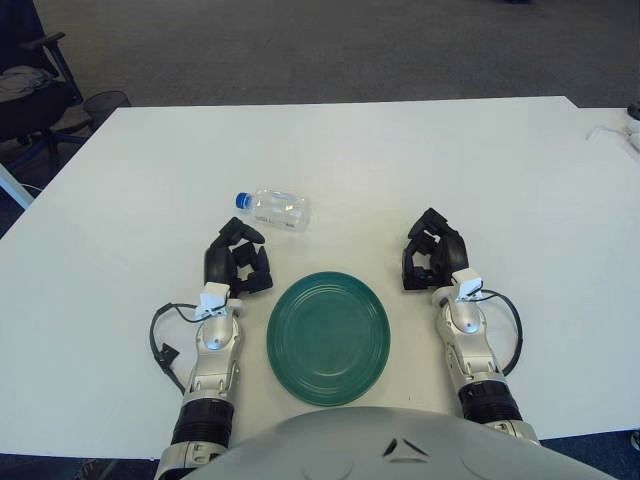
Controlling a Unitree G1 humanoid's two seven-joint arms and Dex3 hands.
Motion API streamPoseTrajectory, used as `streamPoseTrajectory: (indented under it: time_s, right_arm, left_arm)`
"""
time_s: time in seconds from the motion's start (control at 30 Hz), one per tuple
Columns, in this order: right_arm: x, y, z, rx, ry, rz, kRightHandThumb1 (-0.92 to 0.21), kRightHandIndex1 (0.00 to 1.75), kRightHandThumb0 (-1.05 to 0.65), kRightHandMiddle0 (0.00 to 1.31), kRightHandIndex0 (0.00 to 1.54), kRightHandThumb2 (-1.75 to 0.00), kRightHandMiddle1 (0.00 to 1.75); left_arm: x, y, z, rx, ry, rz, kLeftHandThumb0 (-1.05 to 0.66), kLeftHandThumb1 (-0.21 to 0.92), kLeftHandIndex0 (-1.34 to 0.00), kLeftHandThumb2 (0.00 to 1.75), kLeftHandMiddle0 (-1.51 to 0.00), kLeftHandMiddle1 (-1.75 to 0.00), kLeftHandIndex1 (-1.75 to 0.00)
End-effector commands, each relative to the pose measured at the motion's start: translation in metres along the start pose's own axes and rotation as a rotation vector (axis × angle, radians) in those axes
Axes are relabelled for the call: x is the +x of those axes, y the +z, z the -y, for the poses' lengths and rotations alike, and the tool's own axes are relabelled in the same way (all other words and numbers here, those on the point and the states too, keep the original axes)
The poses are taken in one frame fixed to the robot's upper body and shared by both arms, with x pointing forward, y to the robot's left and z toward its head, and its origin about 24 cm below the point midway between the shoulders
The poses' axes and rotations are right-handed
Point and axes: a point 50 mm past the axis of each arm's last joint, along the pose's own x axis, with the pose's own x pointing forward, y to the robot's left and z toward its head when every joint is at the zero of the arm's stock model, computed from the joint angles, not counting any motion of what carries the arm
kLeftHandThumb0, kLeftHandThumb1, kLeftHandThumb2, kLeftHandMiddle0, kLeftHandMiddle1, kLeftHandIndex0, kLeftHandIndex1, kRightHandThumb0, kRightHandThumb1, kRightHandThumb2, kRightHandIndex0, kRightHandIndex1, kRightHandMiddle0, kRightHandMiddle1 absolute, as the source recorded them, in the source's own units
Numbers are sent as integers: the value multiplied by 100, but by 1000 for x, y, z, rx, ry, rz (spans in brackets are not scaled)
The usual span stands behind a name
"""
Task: Put the bottle into the plate.
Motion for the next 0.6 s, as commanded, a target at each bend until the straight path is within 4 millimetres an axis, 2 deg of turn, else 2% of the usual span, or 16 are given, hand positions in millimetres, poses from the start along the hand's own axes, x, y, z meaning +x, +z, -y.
streamPoseTrajectory:
  time_s: [0.0,0.27,0.5,0.57]
  right_arm:
    - [-11,-22,1,-12,-7,-119,8,161,0,69,95,-172,175]
    - [-10,-23,1,-9,0,-123,8,159,0,69,95,-171,175]
    - [-8,-23,0,11,10,-124,8,160,0,69,95,-172,175]
    - [-7,-23,0,15,12,-125,8,161,0,69,95,-172,175]
  left_arm:
    - [-4,-9,-9,11,23,-49,-54,13,-76,154,-131,-175,-175]
    - [9,15,-25,15,89,67,-58,8,-81,161,-134,-175,-175]
    - [12,59,-39,122,160,291,-59,5,-83,164,-135,-175,-175]
    - [12,65,-39,144,165,328,-59,5,-84,165,-135,-175,-175]
